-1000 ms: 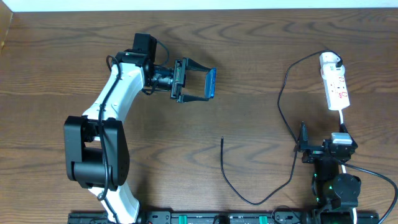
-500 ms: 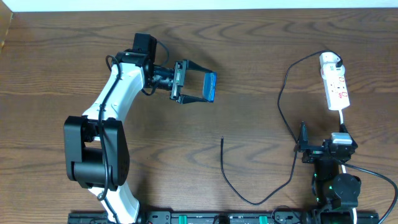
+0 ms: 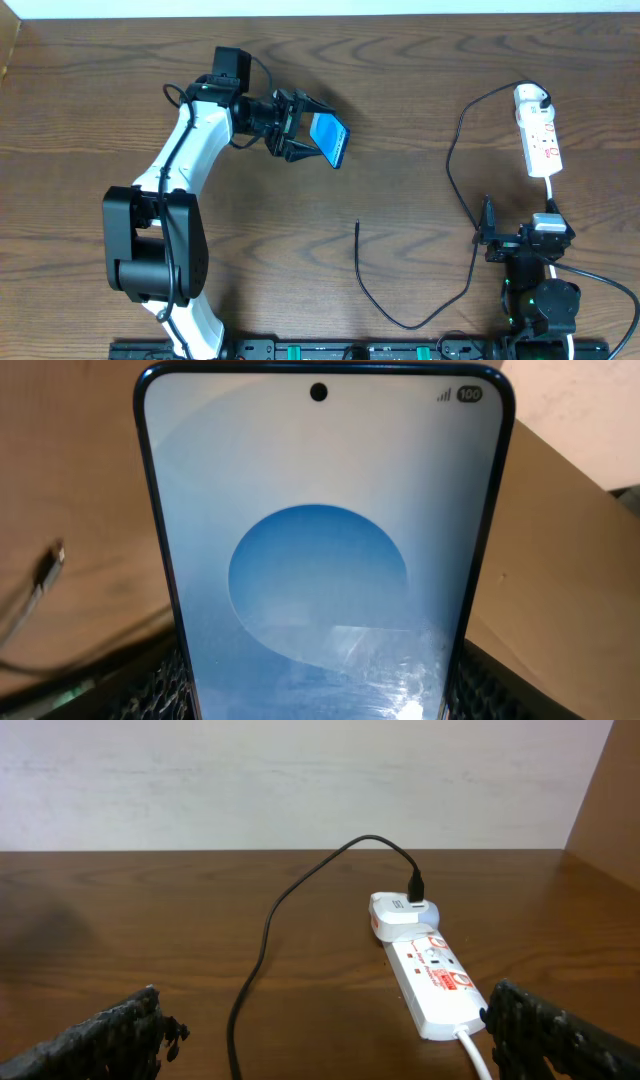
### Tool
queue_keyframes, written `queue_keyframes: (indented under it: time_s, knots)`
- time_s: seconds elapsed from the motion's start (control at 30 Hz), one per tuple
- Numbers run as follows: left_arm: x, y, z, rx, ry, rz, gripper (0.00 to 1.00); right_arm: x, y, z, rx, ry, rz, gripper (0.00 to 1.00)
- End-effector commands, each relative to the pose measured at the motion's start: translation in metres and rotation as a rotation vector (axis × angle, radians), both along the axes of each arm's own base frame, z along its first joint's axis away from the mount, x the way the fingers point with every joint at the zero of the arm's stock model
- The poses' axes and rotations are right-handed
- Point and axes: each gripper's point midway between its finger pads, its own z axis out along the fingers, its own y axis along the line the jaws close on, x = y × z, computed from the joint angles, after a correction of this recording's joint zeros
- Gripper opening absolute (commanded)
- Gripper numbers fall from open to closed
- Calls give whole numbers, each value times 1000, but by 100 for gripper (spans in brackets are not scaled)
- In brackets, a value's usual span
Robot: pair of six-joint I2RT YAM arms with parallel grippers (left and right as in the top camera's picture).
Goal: Plug charger to phone and switch on socket
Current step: 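Lift the phone with the left gripper and tilt it upright toward center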
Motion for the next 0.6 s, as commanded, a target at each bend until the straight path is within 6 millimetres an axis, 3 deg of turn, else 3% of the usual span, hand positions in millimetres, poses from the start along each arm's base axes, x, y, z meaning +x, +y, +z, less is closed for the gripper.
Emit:
queue_keyframes:
  time_s: [0.0, 0.43, 0.57]
  knots:
    - [7, 1, 19, 10, -169, -34, 7, 0, 1, 1, -8, -4, 1, 99]
    - [20, 4, 17, 51, -247, -19, 8, 0, 0, 2, -9, -9, -1, 99]
    - [20, 3, 18, 43, -245, -20, 8, 0, 9, 23, 3, -94, 50, 99]
